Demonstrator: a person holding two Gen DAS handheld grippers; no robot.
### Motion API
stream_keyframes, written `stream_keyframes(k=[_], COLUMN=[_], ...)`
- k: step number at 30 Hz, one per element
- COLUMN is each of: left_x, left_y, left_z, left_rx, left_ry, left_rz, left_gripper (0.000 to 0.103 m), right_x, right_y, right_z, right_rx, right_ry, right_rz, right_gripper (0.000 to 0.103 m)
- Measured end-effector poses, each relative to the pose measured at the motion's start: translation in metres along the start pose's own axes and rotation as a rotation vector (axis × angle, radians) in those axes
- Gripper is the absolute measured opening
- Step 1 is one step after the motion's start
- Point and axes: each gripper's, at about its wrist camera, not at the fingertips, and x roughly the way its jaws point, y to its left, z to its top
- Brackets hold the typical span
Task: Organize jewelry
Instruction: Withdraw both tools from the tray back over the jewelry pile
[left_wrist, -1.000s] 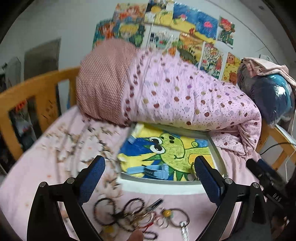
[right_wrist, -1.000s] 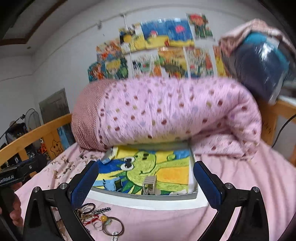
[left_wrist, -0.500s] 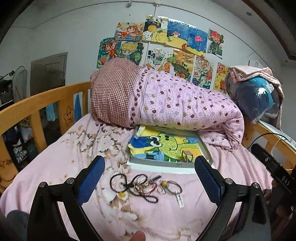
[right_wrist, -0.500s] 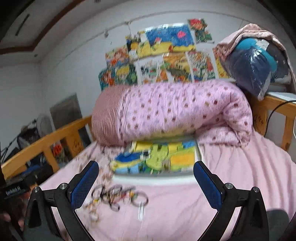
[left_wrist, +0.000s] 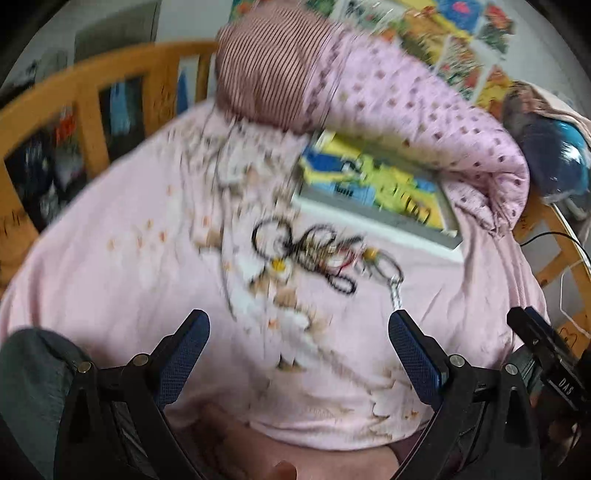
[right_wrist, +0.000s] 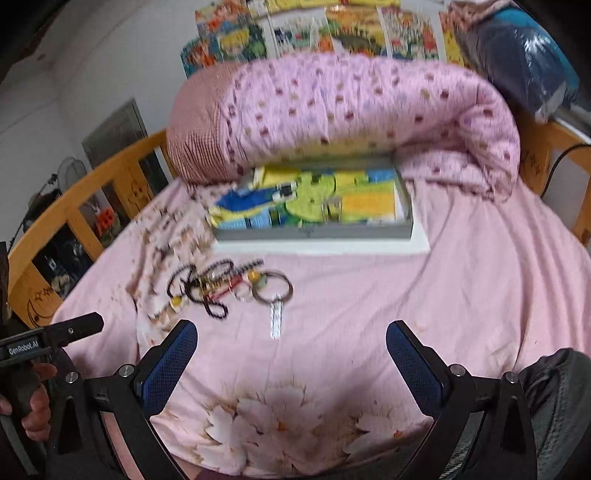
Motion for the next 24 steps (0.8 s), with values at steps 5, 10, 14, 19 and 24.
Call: stream_keyframes(k=[5, 10, 14, 19, 24], left_x=[0.009, 0.021, 0.039, 0.067, 0.097], left_y=[0.012, 0.012, 0.014, 0.016, 0.017], left_z=[-0.001, 0.006, 0.017, 0.032, 0.043], left_rx=[-0.055, -0.046, -0.056, -0.073, -0.098], left_ry=[0.066, 0.102, 0.134, 0.196, 0.261], left_rz=[-0.007, -0.008, -0.044, -0.093, -0.119], left_gripper=[0.095, 0.095, 0.095, 0.095, 0.094], right_x=[0.022, 0.042, 0.056, 0.083, 0.113], right_y=[-0.003, -0.011, -0.011, -0.009, -0.01], right_z=[-0.002, 0.001, 0.007, 0.013, 0.017], right_rx=[0.017, 0.045, -0.014, -0.027, 0.0], right_ry=[0.106, 0.161, 0.158, 0.219, 0.335], right_rz=[0.008, 0.03, -0.005, 0.056, 0.098], right_gripper=[0.103, 0.103, 0.103, 0.103, 0.103])
